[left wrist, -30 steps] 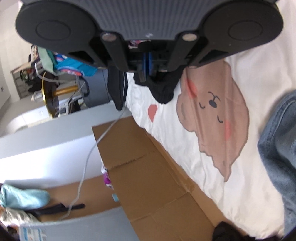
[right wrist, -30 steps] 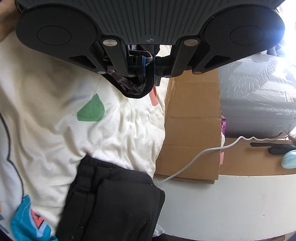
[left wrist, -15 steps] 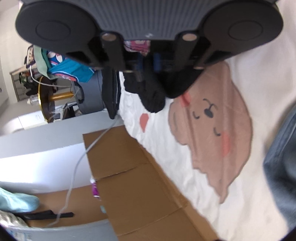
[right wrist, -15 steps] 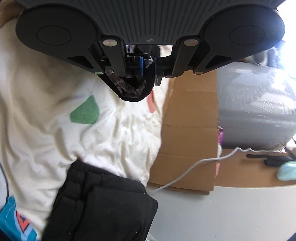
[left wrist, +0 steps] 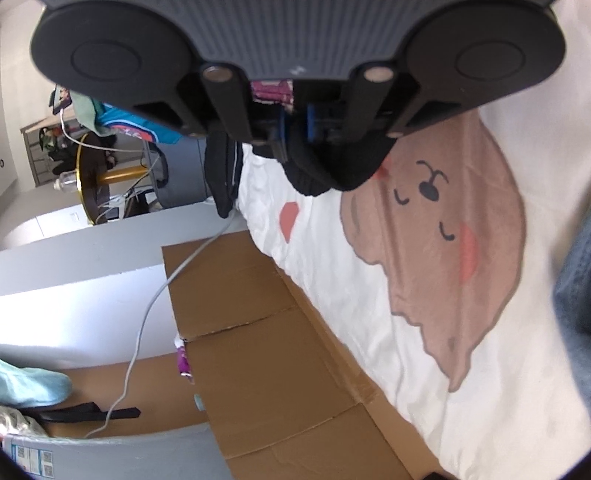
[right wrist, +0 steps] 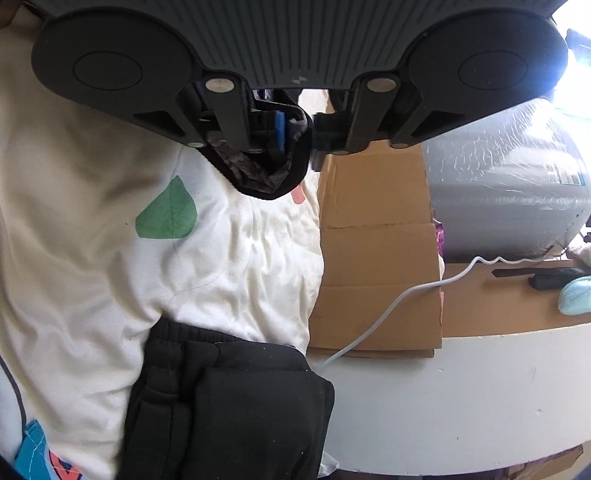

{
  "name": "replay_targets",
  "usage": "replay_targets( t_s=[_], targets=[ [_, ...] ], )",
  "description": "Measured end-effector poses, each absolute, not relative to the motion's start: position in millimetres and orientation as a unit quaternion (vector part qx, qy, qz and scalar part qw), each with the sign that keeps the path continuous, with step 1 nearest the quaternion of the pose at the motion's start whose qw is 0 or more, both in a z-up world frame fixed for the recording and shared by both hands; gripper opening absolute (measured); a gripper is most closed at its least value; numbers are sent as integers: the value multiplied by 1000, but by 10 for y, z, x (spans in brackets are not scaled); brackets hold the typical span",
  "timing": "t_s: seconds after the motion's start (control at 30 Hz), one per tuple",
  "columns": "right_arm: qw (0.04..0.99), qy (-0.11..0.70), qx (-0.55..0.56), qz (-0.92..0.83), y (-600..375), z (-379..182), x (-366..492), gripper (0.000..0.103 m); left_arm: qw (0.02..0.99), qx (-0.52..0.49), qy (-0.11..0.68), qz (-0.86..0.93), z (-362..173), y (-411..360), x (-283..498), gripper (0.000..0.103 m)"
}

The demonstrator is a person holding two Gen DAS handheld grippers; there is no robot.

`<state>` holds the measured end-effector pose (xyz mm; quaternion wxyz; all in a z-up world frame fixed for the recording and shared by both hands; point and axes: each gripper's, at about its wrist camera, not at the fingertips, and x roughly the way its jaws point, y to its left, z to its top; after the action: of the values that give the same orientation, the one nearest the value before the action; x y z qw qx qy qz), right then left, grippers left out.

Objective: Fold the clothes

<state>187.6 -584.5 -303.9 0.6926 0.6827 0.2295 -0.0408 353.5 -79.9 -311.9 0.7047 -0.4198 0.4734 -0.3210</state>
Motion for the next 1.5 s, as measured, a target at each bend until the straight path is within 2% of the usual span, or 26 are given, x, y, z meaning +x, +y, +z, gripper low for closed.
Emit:
replay_targets(
  t_s=[0.13, 0.3, 0.37, 0.43, 0.53, 0.67, 0.77, 0.97, 1.17, 1.2, 1.27, 1.3, 1.37, 1.4, 1.43, 1.5],
  targets=[
    [695, 222, 683, -43, -5876, -3047, 1904, 23, 704, -418, 474, -323, -3138, -858, 3600, 11],
    [697, 204, 685, -48, -5945, -3077, 1983, 27, 705, -421, 474, -317, -3153, -906, 3684, 17],
    [702, 194, 683, -46, -5973, -3071, 2042, 28, 707, -428, 467, -314, -3137, -880, 3702, 22],
    [705, 193, 680, -46, -5983, -3074, 2095, 28, 711, -434, 458, -310, -3110, -843, 3719, 32],
    [710, 206, 672, -42, -5957, -3064, 2113, 29, 721, -433, 446, -306, -3029, -771, 3750, 34],
    [735, 222, 638, -62, -5950, -2974, 2101, 31, 743, -382, 456, -306, -2937, -781, 3761, 35],
    [753, 243, 605, -92, -5949, -2924, 2080, 38, 760, -341, 463, -303, -2894, -810, 3750, 40],
    [774, 293, 549, -117, -5904, -2905, 2121, 39, 785, -243, 479, -310, -2903, -1049, 3715, 41],
    [792, 349, 486, -127, -5824, -2923, 2243, 39, 793, -192, 477, -328, -2946, -1281, 3753, 44],
    [792, 354, 481, -124, -5816, -2930, 2259, 39, 793, -186, 477, -331, -2955, -1309, 3757, 43],
    [795, 366, 468, -121, -5792, -2940, 2294, 39, 793, -182, 473, -339, -2960, -1325, 3748, 20],
    [798, 373, 458, -122, -5775, -2940, 2311, 38, 794, -182, 471, -340, -2952, -1308, 3737, 4],
    [803, 387, 437, -122, -5734, -2930, 2338, 32, 798, -183, 465, -337, -2922, -1246, 3707, 3],
    [805, 393, 427, -122, -5710, -2922, 2350, 19, 800, -184, 462, -336, -2906, -1215, 3693, 3],
    [807, 397, 419, -123, -5695, -2914, 2356, 12, 802, -184, 459, -334, -2891, -1184, 3678, 2],
    [810, 400, 410, -125, -5679, -2901, 2356, 6, 806, -187, 454, -330, -2856, -1118, 3651, 2]
  ],
)
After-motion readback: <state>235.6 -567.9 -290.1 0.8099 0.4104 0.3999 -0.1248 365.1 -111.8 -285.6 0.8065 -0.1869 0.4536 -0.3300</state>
